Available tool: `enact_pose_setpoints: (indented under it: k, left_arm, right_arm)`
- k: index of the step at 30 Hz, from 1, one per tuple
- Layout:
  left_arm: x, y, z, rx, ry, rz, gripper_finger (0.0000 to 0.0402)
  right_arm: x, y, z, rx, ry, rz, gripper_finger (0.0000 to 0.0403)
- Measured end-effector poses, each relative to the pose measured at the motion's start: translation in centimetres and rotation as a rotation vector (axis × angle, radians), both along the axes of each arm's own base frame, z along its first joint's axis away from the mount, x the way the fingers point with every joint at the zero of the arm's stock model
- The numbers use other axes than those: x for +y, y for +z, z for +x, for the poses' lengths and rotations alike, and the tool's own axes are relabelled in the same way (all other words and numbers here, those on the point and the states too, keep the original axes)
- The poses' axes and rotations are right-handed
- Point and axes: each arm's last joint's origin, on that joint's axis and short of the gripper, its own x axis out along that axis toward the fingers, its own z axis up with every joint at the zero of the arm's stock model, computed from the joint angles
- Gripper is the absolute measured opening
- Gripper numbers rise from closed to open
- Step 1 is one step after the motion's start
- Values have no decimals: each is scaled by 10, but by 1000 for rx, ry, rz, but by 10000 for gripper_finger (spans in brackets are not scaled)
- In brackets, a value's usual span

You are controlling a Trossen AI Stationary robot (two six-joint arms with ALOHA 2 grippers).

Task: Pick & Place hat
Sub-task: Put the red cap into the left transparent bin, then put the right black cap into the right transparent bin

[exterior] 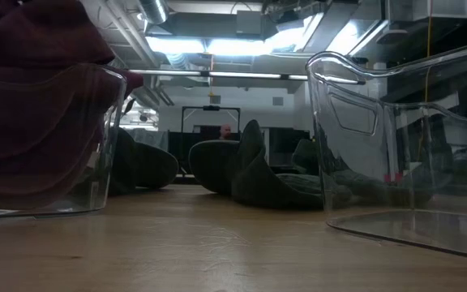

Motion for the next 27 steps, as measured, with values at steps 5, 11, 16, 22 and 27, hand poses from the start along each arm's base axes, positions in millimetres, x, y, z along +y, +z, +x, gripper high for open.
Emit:
enact_pose_setpoints:
  k: [5, 11, 16, 22, 27]
  left_arm:
    - [12, 15, -15, -68, 86, -60, 143]
    - [22, 34, -42, -179, 146, -147, 157]
    - [28, 43, -57, -237, 234, -212, 153]
    - [34, 48, -68, -216, 538, -383, 145]
    - [38, 54, -79, -240, 668, -508, 144]
  right_arm:
    - [0, 0, 0, 0, -1, 1, 205]
    - [0, 0, 0, 0, -1, 1, 205]
    - [0, 0, 0, 0, -1, 1, 205]
    - [0, 0, 0, 0, -1, 0, 205]
    - [0, 0, 0, 0, -1, 0, 205]
